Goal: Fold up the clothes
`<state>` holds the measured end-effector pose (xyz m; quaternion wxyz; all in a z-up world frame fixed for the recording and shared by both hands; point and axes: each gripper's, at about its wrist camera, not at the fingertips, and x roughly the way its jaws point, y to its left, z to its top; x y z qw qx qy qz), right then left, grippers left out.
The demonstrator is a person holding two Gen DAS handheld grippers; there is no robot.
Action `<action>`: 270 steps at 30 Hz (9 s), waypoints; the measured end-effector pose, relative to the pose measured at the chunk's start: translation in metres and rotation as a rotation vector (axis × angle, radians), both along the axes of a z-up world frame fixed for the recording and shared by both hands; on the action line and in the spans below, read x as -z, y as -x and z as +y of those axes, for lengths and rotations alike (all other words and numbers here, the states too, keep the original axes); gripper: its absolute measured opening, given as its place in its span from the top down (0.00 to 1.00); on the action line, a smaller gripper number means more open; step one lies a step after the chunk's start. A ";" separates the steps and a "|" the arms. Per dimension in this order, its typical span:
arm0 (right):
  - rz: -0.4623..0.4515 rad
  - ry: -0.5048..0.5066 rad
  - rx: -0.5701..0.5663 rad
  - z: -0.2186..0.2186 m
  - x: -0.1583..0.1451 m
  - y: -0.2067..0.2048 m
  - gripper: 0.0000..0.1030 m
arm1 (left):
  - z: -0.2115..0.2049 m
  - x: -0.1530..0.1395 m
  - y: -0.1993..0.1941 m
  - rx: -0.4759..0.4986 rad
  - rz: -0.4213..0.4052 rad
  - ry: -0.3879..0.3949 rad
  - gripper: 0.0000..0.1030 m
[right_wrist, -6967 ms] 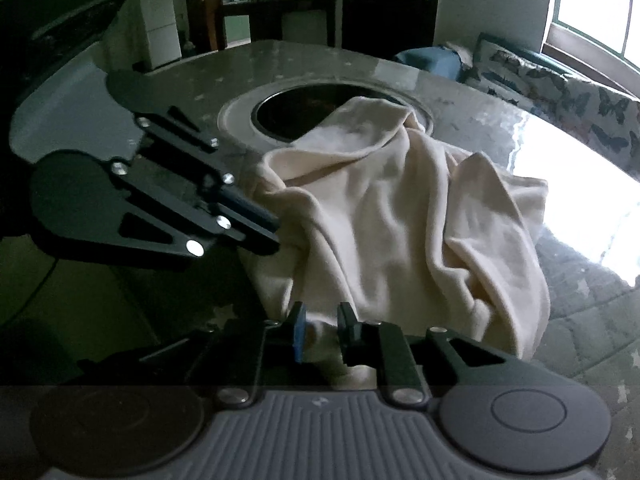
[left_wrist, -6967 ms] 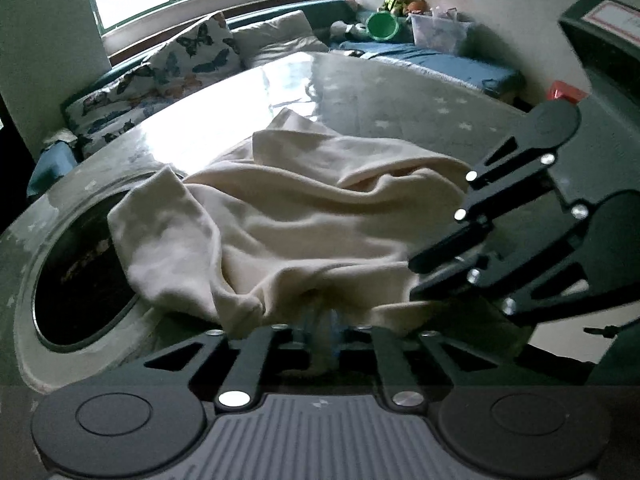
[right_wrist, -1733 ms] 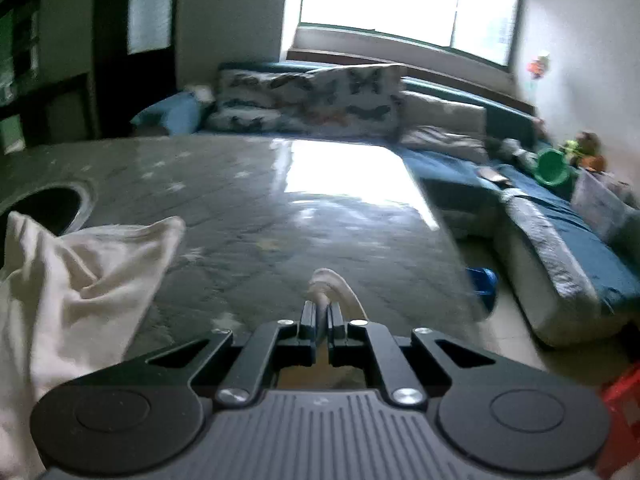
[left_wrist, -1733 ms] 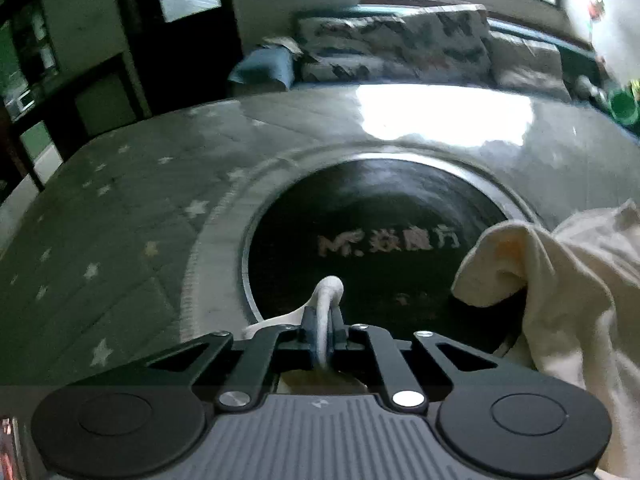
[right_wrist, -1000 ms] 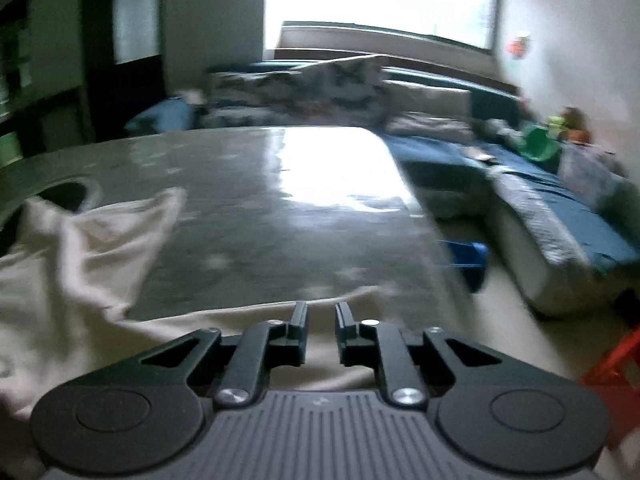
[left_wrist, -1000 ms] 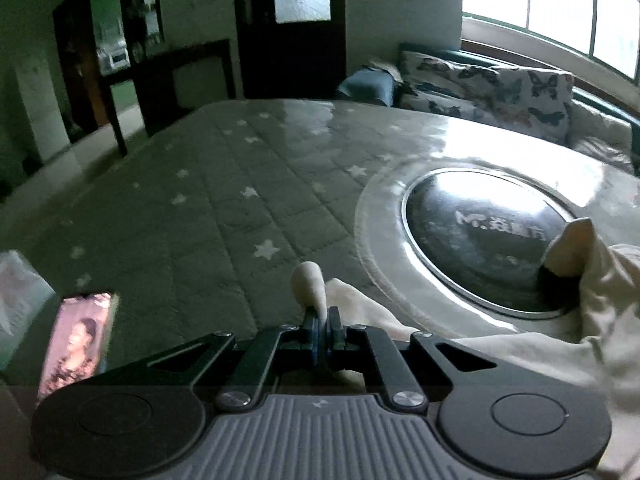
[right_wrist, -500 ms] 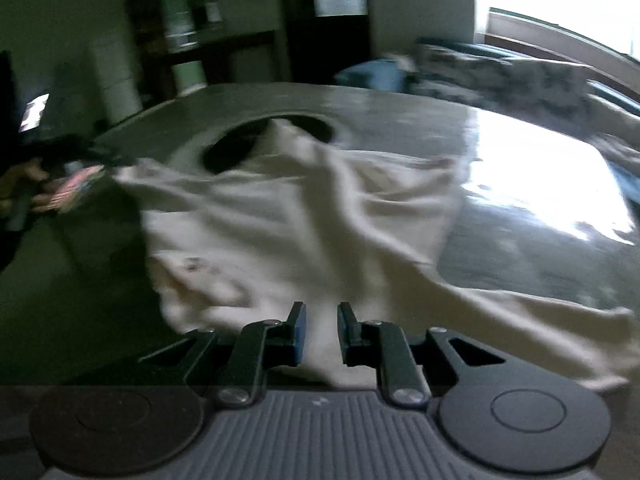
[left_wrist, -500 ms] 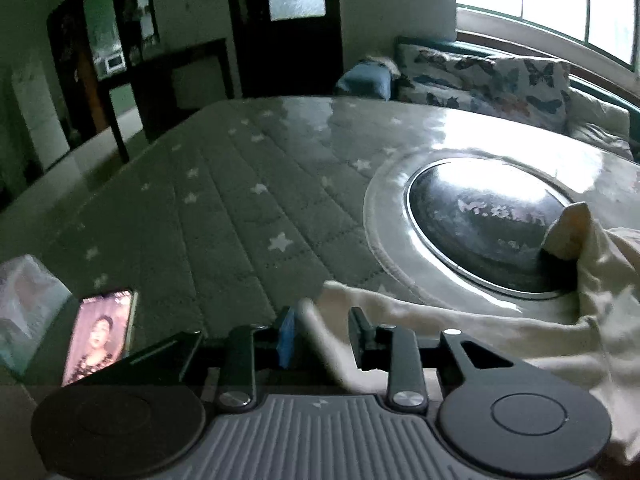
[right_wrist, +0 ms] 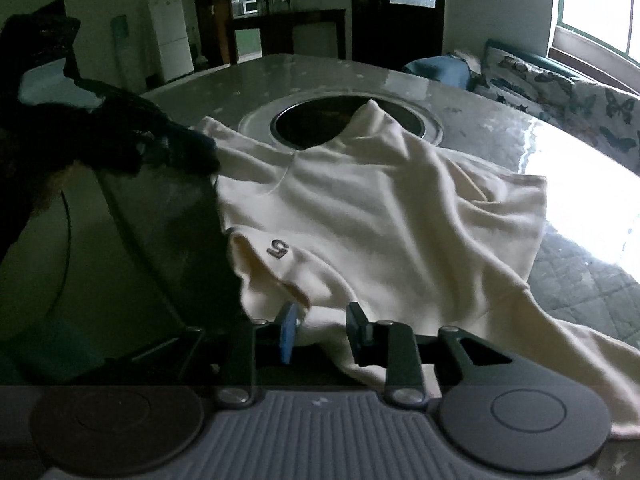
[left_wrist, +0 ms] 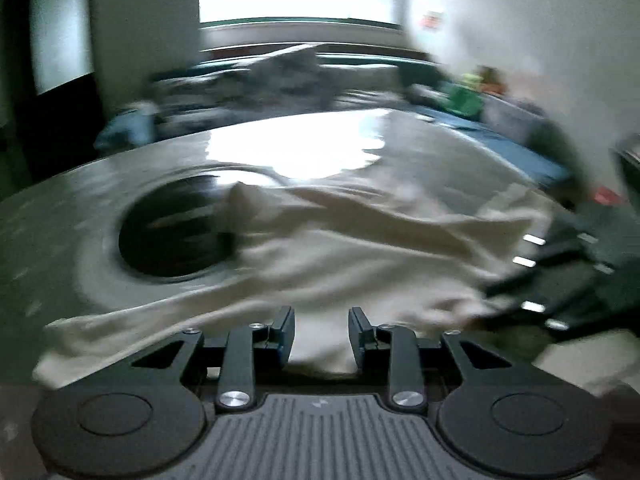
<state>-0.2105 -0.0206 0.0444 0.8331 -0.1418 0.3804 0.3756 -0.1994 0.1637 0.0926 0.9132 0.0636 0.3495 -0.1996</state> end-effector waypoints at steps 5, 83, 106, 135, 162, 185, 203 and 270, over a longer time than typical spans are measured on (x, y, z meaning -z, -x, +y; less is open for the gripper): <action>-0.011 0.013 0.001 -0.001 0.002 0.003 0.75 | -0.039 0.015 0.001 0.126 0.009 -0.071 0.65; 0.027 -0.062 0.415 -0.072 0.010 -0.222 0.74 | 0.089 0.040 -0.239 -0.313 0.285 0.253 0.56; 0.054 -0.077 0.424 -0.061 0.031 -0.247 0.78 | 0.109 0.057 -0.260 -0.441 0.468 0.457 0.45; 0.013 -0.102 0.488 -0.064 0.019 -0.259 0.87 | 0.113 0.043 -0.259 -0.366 0.280 0.411 0.61; -0.051 -0.047 0.516 -0.031 0.030 -0.282 0.89 | 0.096 0.060 -0.292 -0.414 0.192 0.236 0.89; -0.023 -0.084 0.272 -0.018 0.020 -0.126 0.62 | 0.121 0.018 -0.098 -0.443 0.039 0.125 0.62; -0.048 -0.065 0.260 -0.011 0.030 -0.097 0.49 | 0.215 0.057 -0.041 -0.849 0.060 0.146 0.51; -0.127 -0.041 0.847 -0.214 0.039 -0.110 0.60 | -0.016 0.040 -0.056 -0.110 0.003 0.005 0.56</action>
